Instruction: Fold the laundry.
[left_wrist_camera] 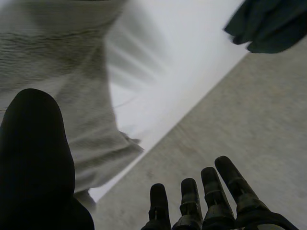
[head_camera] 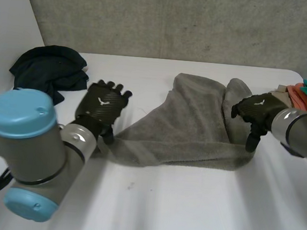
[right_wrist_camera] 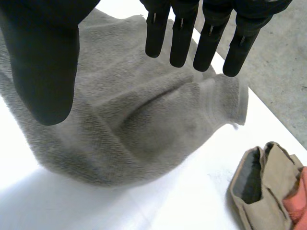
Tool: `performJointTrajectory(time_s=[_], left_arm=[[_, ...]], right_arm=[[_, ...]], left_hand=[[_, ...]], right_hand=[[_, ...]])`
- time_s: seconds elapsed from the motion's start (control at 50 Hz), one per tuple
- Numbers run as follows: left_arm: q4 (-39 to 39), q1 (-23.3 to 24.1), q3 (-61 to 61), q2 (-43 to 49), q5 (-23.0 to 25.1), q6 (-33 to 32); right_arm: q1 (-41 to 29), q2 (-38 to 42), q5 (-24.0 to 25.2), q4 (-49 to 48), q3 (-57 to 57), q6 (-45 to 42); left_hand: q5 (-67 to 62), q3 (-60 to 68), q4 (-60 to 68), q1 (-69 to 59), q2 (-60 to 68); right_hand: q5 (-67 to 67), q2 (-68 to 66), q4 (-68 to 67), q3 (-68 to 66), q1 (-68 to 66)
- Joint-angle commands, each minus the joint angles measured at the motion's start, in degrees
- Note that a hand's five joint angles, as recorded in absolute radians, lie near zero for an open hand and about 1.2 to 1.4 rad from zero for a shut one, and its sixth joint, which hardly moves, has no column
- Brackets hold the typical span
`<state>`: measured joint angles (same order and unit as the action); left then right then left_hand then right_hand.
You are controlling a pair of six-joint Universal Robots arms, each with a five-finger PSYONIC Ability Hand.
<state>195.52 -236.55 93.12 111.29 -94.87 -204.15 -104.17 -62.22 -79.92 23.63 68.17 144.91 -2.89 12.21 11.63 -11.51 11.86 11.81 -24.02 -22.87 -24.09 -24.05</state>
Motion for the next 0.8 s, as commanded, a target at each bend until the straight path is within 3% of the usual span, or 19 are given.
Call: performJointTrajectory(time_s=[0.02,0.12,0.24,0.32,0.36,0.42,0.6,0.64,0.66,0.68,0.8], left_arm=[[-7.52,2.85,-7.51,8.41,-0.85,1.74],[-11.48,3.02,-11.82,13.77,-1.11,1.74],[-12.01,1.79,-15.25,17.02,-1.55,1.74],[-13.32,0.65,-16.92,18.87,-1.37,1.22],[-13.76,0.30,-17.45,18.96,-1.64,1.13],[-13.33,-0.05,-17.53,18.18,-2.43,0.95],[-11.66,-1.72,-17.53,14.22,-3.04,0.77],[-11.39,-2.16,-17.53,13.43,-3.04,0.86],[-10.96,-2.69,-17.62,12.64,-2.96,1.04],[-10.78,-2.95,-17.62,12.20,-3.04,1.12],[-8.67,-5.06,-17.27,8.68,-2.96,2.27]], right_arm=[[4.32,6.23,5.64,-0.34,-4.98,-6.12],[7.13,10.36,10.38,-1.04,-4.55,-13.41],[8.63,11.95,12.94,-2.18,-2.08,-14.75],[8.98,12.04,14.35,-5.87,0.46,-13.43],[8.90,11.69,14.35,-8.68,2.31,-11.85],[8.72,10.46,14.70,-11.22,4.59,-8.96],[6.87,8.17,14.97,-14.40,10.48,-4.12],[6.61,7.91,14.88,-14.40,11.19,-3.59],[6.17,7.65,14.79,-14.31,11.89,-2.72],[5.91,7.38,14.79,-14.23,12.33,-2.10],[0.83,2.57,15.05,-11.60,18.99,4.31]], left_hand=[[2.89,-2.21,-1.63,1.51,-1.86],[2.89,-2.21,-1.63,1.51,-1.86],[1.01,-0.33,0.25,-0.37,0.02],[-18.11,18.79,19.38,-19.49,19.15],[-45.33,46.01,46.59,-46.71,46.36],[-67.06,67.74,68.32,-68.44,68.10],[-67.11,67.79,68.37,-68.49,68.14],[-67.11,67.79,68.37,-68.49,68.14],[-67.11,67.79,68.37,-68.49,68.14],[-67.11,67.79,68.37,-68.49,68.14],[-67.11,67.79,68.37,-68.49,68.14]], right_hand=[[0.81,1.41,0.25,1.48,1.43],[0.64,1.58,0.42,1.64,1.60],[0.47,1.74,0.59,1.81,1.77],[0.98,1.24,0.09,1.31,1.26],[1.82,0.40,-0.75,0.47,0.42],[9.68,-7.46,-8.61,-7.39,-7.44],[14.25,-12.03,-13.18,-11.96,-12.01],[26.47,-24.25,-25.41,-24.18,-24.23],[49.53,-47.31,-48.46,-47.24,-47.29],[58.11,-55.89,-57.04,-55.82,-55.87],[58.19,-55.98,-57.13,-55.91,-55.95]])
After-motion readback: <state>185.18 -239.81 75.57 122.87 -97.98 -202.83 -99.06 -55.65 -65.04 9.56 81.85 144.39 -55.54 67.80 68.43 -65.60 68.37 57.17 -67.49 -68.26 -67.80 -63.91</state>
